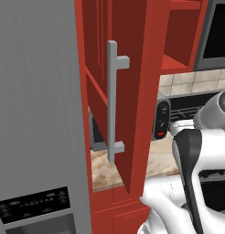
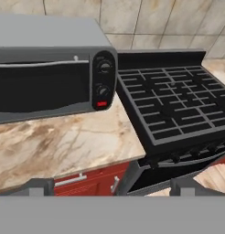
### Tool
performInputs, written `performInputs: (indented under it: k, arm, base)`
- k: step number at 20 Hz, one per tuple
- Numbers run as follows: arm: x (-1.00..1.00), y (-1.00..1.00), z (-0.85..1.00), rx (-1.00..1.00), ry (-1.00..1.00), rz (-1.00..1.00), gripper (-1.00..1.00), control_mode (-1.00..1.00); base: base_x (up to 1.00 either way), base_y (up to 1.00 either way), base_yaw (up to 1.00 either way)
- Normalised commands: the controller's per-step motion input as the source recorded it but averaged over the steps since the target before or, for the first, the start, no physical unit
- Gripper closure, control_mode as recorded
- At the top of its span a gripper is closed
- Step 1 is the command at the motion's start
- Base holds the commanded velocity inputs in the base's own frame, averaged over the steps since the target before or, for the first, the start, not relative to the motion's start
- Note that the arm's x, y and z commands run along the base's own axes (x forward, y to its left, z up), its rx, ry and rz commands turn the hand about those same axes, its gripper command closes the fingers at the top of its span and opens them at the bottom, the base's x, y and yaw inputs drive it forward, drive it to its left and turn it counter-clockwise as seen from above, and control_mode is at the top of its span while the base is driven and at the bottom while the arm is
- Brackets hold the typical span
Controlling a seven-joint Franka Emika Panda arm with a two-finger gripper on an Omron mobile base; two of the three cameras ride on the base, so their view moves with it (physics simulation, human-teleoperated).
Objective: Organize the utensils by type. Pick up the wooden spoons from the counter and place them in the open cabinet. Then pick up the metallic utensils from the counter and place them in the open drawer.
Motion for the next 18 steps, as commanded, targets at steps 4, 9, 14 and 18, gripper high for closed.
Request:
performInputs:
  k: [4, 9, 14, 18]
  arm:
    - [0.00, 0.00, 0.00, 0.00, 0.00, 0.00, -1.00, -1.00]
    - [-0.01, 0.00, 0.00, 0.00, 0.00, 0.00, -1.00, -1.00]
    - [-0.14, -0.01, 0.00, 0.00, -0.02, -0.01, -1.00, 1.00]
    - [0.00, 0.00, 0.00, 0.00, 0.00, 0.00, -1.00, 1.00]
  base:
    - [0.00, 0.00, 0.00]
    - [0.00, 0.00, 0.00]
    - [-0.38, -0.08, -0.06]
    - [-0.79, -0.17, -0.14]
